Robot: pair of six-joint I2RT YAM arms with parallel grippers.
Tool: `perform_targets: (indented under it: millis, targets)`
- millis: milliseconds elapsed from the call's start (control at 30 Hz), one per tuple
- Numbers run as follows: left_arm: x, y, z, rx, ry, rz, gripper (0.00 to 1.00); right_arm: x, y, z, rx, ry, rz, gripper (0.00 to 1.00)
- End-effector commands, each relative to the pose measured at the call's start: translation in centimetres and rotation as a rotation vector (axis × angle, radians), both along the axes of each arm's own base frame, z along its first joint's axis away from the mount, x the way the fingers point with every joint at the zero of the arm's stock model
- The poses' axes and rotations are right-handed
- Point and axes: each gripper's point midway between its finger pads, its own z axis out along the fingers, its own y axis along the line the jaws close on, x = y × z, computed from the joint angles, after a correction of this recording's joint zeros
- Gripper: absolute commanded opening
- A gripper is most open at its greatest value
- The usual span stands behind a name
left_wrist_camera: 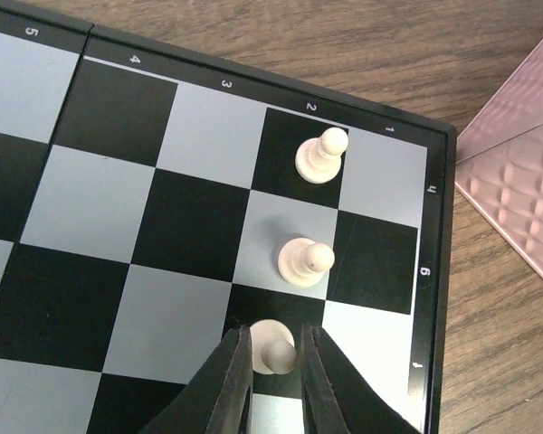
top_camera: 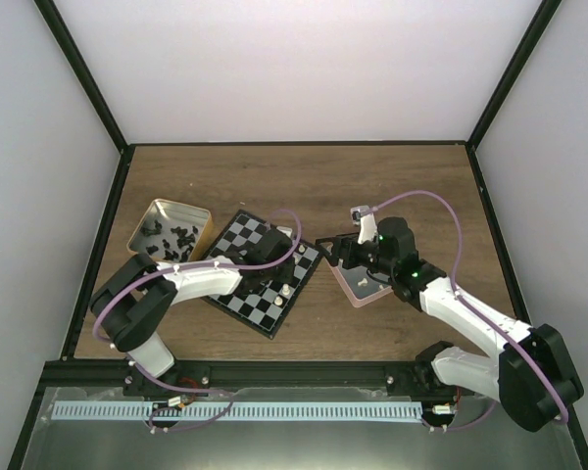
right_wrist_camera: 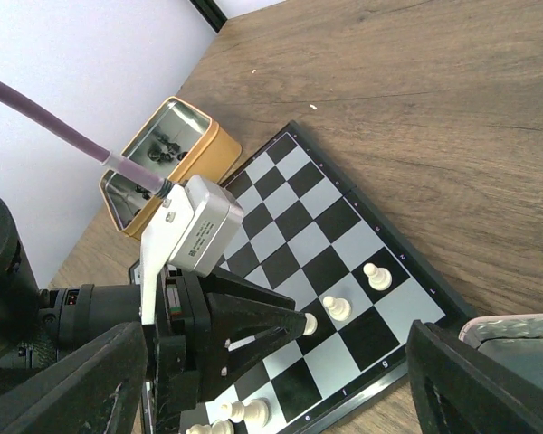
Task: Set up the chess pieces on the board
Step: Place the chess piece on the chessboard.
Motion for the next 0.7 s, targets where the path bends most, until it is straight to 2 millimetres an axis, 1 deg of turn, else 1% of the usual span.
perform_targets:
  millis: [0,133,233,333,400,500,533,567,600,667]
  targets:
    - [-0.1,-0.3,1.2,-0.025,-0.023,-0.016,0.20,0.1,0.3,0.6,0.007,-0.017,0.004,0.80]
    - [-0.1,-0.6,2.1,-0.046,-0.034,-0.027,0.21,0.2,0.2,0.5,0.006,-0.015,0.000,0.80]
    - [0.0,-0.5,2.4,-0.043,-0.044,-0.020,0.22,0.2,0.2,0.5,0.007,-0.014,-0.003,0.80]
    - [0.2,-0.1,2.6,-0.026,-0.052,-0.011,0.25,0.4,-0.1,0.5,0.001,-0.011,-0.025,0.80]
    - [0.3,0.2,3.1,-0.013,-0.064,0.000,0.27,0.7,-0.6,0.4,-0.010,-0.005,-0.060,0.80]
    - [0.5,0.7,5.1,-0.017,-0.103,0.018,0.30,1.6,-2.2,-0.3,-0.048,0.025,-0.177,0.80]
    - [0.6,0.9,6.2,-0.028,-0.124,0.023,0.31,2.1,-3.3,-0.9,-0.073,0.044,-0.250,0.78]
    - [0.6,1.1,6.8,-0.031,-0.139,0.031,0.31,2.3,-3.9,-1.5,-0.094,0.063,-0.286,0.76]
    - [0.6,1.4,8.2,-0.051,-0.166,0.039,0.31,2.6,-4.7,-2.1,-0.121,0.084,-0.335,0.74]
    - [0.5,1.8,10.0,-0.076,-0.200,0.047,0.31,3.1,-6.3,-3.8,-0.175,0.145,-0.421,0.62]
